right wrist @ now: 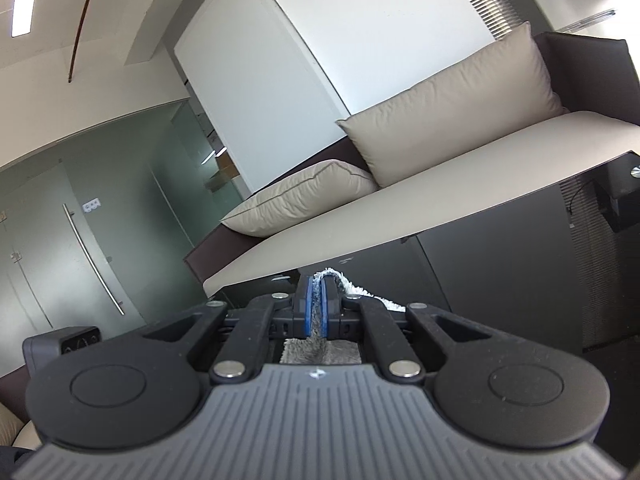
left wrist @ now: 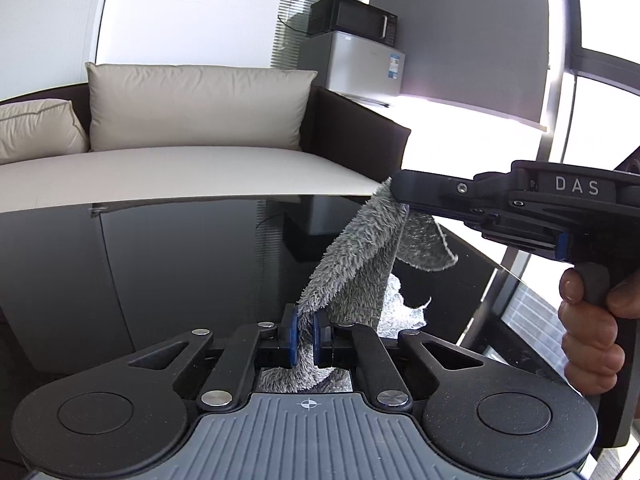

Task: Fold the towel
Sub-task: 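Lift the towel with the right gripper while the left gripper grasps another edge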

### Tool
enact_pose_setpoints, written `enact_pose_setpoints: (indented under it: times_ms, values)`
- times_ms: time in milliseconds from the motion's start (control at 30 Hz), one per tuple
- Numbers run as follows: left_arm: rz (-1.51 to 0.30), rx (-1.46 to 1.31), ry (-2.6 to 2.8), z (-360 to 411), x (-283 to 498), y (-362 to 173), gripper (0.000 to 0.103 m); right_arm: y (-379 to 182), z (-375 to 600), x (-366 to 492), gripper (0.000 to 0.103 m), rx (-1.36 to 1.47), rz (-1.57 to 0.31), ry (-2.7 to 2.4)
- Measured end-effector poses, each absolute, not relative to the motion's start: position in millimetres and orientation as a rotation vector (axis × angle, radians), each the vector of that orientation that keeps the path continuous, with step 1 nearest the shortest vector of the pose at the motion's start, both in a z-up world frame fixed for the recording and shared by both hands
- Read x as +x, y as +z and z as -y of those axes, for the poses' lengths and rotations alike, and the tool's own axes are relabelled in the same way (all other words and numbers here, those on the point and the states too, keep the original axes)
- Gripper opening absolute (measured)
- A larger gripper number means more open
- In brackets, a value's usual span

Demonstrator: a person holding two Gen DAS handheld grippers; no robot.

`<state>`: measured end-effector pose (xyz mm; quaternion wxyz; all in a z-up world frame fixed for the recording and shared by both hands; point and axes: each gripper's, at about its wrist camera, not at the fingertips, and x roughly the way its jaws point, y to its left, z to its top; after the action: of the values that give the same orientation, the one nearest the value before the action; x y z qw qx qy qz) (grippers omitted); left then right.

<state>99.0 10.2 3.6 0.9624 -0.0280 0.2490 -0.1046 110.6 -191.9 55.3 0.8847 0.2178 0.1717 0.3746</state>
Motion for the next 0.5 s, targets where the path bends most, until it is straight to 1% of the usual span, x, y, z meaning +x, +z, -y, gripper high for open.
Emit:
enact_pose_setpoints:
  times_ms: [33,100,167,333,400,500]
  values:
    - [-0.504,-0.061,-0.204,-12,99,4,0.007,54,195,112,0.008,0.452,-0.36,0.746]
    - [-0.504,-0.07,-0.187,-14,97,5,0.007,49,198,116,0.022,0.458,-0.368,0.695]
    - [-0.511,-0.074,-0.176,-16,97,6,0.007,42,203,122,0.029,0.467,-0.396,0.627]
    - [-0.536,-0.072,-0.154,-20,99,7,0.007,23,206,135,0.032,0.432,-0.501,0.501]
    - [-0.546,-0.077,-0.146,-22,100,7,0.007,15,205,140,0.04,0.415,-0.558,0.451]
    - [-0.558,-0.079,-0.136,-24,100,7,0.007,4,205,144,0.042,0.392,-0.616,0.388]
